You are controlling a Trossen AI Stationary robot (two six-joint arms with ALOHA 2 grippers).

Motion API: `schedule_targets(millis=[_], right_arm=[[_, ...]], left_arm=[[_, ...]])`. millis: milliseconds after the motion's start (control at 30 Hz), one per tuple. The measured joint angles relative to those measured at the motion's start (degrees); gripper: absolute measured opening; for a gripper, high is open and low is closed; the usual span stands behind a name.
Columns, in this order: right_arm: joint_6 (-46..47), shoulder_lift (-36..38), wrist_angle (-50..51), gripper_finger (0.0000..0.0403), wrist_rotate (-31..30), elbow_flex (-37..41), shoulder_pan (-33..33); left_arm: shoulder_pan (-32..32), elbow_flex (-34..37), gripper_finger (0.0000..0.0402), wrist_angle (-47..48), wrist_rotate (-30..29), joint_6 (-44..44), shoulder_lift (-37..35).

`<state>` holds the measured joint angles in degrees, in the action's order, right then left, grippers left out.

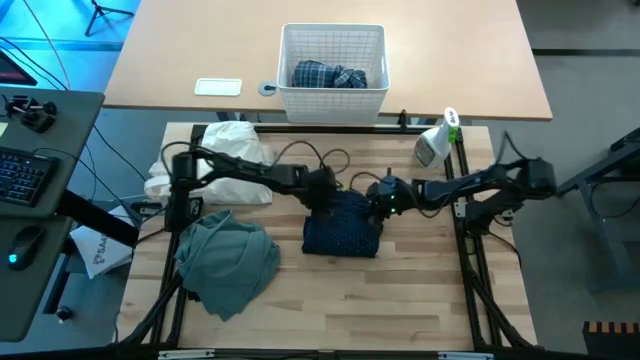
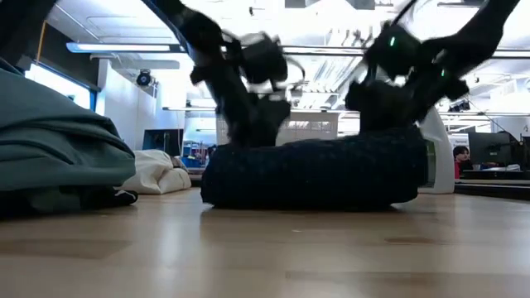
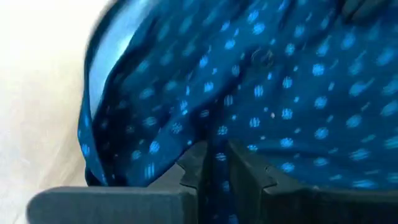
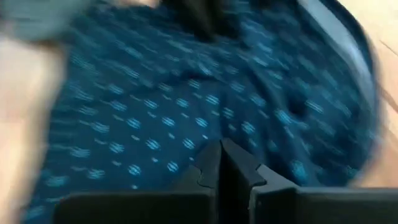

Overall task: Fold Laundry from Bin
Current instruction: Fold the dark blue polo

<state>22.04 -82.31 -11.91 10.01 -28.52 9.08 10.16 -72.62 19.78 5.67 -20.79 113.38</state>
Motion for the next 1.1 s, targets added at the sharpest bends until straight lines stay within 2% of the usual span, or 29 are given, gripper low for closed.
schedule_targets(millis=[67, 167, 333, 367, 433, 567, 700, 833, 933, 1033, 1100], right_arm=[[1.13, -2.60, 0.83, 0.0010, -3.73, 0.43, -0.23], [1.02, -3.55, 3.58, 0.0014, -5.06, -0.56, -0.23], [0.03, 2.72, 9.94, 0.0002, -4.99, -5.11, -0.22], [0.07, 4.21, 10.81, 0.0002, -4.63, -6.13, -0.22], [0.17, 6.63, 10.98, 0.0002, -1.59, -7.20, -0.05], [-2.13, 7.50, 3.40, 0.0001, 10.52, -6.51, -0.87], [-3.09, 2.82, 0.69, 0.0000, 12.71, -3.96, -3.48], [-5.73, -4.39, -0.84, 0.0000, 10.80, -2.80, -5.76], [-6.19, -9.61, -1.54, 0.0000, 7.58, -2.60, -6.73], [-6.96, -11.12, -1.42, 0.0000, 8.47, -3.52, -6.10], [-6.93, -9.29, 0.88, 0.0000, 7.80, -4.12, -5.50]], left_arm=[[0.02, -0.45, 0.0034, 0.62, -0.64, -0.20, 2.10], [0.17, -2.42, 0.0019, 6.37, -2.44, -0.03, 1.21], [-0.89, -6.03, 0.0002, 13.36, -7.78, 3.92, -6.09], [-0.99, -6.22, 0.0003, 13.21, -7.27, 3.90, -7.88], [-1.32, -6.05, 0.0004, 13.03, -2.39, 3.68, -10.31], [-3.08, -5.93, 0.0001, 12.34, 11.41, 6.16, -11.00], [-6.45, -2.67, 0.0001, 7.25, 18.93, 8.81, -7.44], [-9.67, 1.63, 0.0001, 1.68, 17.09, 7.32, -2.67], [-10.80, 2.95, 0.0000, 2.11, 14.16, 5.87, 0.40], [-10.88, 2.60, 0.0000, 4.67, 14.08, 5.54, 0.29], [-10.55, 1.86, 0.0000, 8.66, 13.39, 5.49, -1.03]])
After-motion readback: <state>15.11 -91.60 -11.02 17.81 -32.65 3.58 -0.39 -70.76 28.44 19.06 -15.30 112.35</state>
